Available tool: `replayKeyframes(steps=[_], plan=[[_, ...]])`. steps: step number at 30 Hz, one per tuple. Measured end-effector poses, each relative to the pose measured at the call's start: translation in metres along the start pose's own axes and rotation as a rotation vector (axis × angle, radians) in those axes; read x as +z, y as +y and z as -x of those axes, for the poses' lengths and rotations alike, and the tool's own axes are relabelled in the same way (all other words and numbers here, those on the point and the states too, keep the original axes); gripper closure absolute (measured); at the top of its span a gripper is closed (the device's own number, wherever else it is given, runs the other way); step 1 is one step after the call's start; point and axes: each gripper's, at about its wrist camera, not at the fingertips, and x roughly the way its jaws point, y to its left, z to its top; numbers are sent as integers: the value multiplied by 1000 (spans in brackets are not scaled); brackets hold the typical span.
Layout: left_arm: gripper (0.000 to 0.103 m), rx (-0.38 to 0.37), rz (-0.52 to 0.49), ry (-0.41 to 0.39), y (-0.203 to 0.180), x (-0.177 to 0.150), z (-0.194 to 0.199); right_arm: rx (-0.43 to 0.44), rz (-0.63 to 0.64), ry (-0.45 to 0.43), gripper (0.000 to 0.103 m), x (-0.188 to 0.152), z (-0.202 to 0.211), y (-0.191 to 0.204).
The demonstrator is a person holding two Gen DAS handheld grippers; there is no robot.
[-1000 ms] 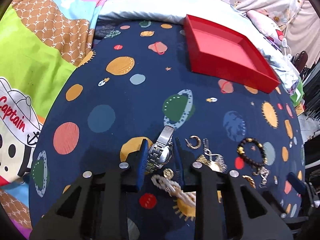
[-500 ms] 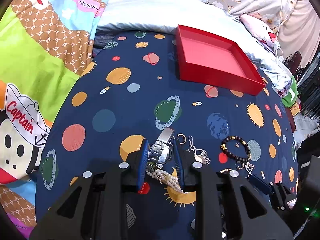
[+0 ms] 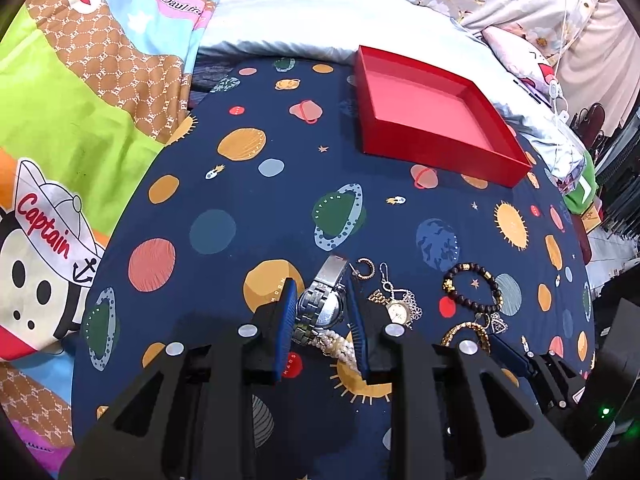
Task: Organize jewelry
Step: 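Lift the silver watch with the left gripper while the right gripper grasps the gold bangle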
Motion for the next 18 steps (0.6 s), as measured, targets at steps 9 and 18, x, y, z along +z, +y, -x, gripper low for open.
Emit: replayKeyframes(steps=[9, 18], plan=[[79, -10, -15, -24, -7, 4, 13, 100, -60, -18, 48, -1, 21, -11], [78, -34, -59, -69, -24, 23, 27, 84, -91, -93, 47, 23, 51, -34]])
